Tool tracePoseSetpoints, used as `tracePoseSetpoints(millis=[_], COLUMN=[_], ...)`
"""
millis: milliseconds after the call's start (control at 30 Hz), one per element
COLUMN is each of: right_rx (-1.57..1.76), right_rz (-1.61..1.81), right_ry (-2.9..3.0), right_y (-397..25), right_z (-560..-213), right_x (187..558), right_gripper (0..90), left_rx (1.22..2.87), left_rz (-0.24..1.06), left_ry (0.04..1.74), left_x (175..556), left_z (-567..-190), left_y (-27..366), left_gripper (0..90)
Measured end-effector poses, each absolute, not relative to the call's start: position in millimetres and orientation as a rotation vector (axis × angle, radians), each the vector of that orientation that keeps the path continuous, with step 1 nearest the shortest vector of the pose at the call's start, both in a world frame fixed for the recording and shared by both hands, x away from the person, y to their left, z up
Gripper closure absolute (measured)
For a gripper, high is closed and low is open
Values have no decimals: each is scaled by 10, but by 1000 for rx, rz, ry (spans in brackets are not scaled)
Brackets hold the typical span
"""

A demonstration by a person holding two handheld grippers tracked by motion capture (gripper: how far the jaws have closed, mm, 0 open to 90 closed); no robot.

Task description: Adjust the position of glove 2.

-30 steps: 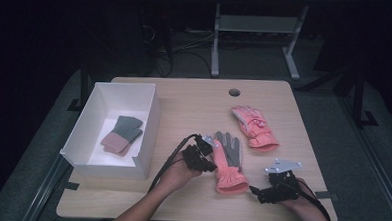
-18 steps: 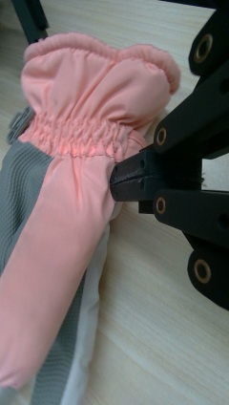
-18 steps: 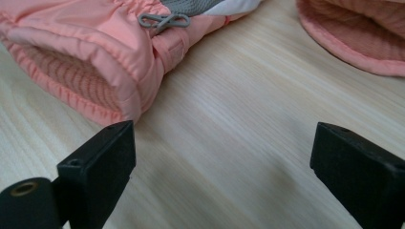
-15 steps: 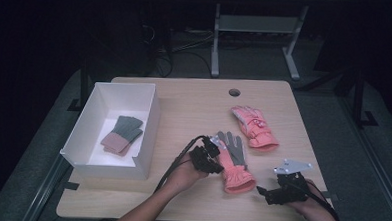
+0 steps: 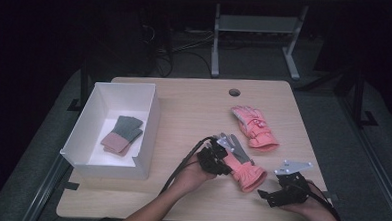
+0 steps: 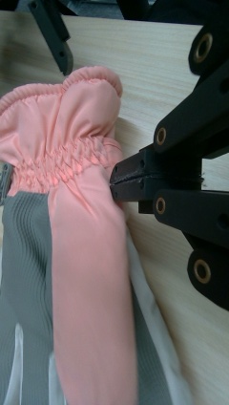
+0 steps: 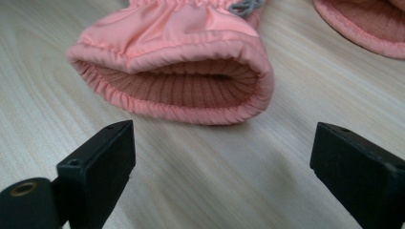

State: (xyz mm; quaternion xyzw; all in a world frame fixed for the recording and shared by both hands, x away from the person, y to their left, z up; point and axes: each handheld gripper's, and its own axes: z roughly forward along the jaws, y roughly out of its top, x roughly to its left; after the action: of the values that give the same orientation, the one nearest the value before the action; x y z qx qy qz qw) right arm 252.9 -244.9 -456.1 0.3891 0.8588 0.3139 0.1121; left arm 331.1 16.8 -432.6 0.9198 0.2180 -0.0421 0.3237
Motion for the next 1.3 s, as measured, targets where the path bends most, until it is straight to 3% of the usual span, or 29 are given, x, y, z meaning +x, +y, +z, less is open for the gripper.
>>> tracePoseSetpoints(millis=[133, 167, 400, 433, 467, 567, 733, 1067, 1300], right_rx=[1171, 1171, 1180, 1186, 1201, 1220, 1233, 1277, 1317], right_rz=[915, 915, 901, 891, 905, 951, 965, 1008, 1032], right_ry=[2530, 2546, 2554, 2542, 2531, 2512, 2511, 2462, 2423], right_y=[-2462, -2468, -2472, -2479, -2508, -2544, -2556, -2516, -2437], right_z=[-4554, -4554, -4533, -4527, -4489, -4438, -4356, -4175, -4078], right_x=[2535, 2538, 2542, 2548, 2556, 2588, 2672, 2886, 3238], right_gripper=[58, 27, 29, 42, 66, 149, 179, 248, 334], left_rx=[2391, 2384, 2390, 2378, 2373, 2357, 2366, 2364, 2348], left_rz=[-101, -88, -23, -10, 4, 20, 37, 91, 128], left_ry=[581, 580, 562, 567, 564, 577, 592, 571, 579], left_x=[3282, 3259, 3158, 3134, 3107, 3028, 2896, 2838, 2879], left_z=[-4281, -4271, -4308, -4315, -4321, -4334, -4395, -4442, -4456], left_y=[320, 414, 732, 812, 892, 1028, 1124, 1202, 1243], left_gripper=[828, 767, 453, 453, 358, 289, 170, 133, 135])
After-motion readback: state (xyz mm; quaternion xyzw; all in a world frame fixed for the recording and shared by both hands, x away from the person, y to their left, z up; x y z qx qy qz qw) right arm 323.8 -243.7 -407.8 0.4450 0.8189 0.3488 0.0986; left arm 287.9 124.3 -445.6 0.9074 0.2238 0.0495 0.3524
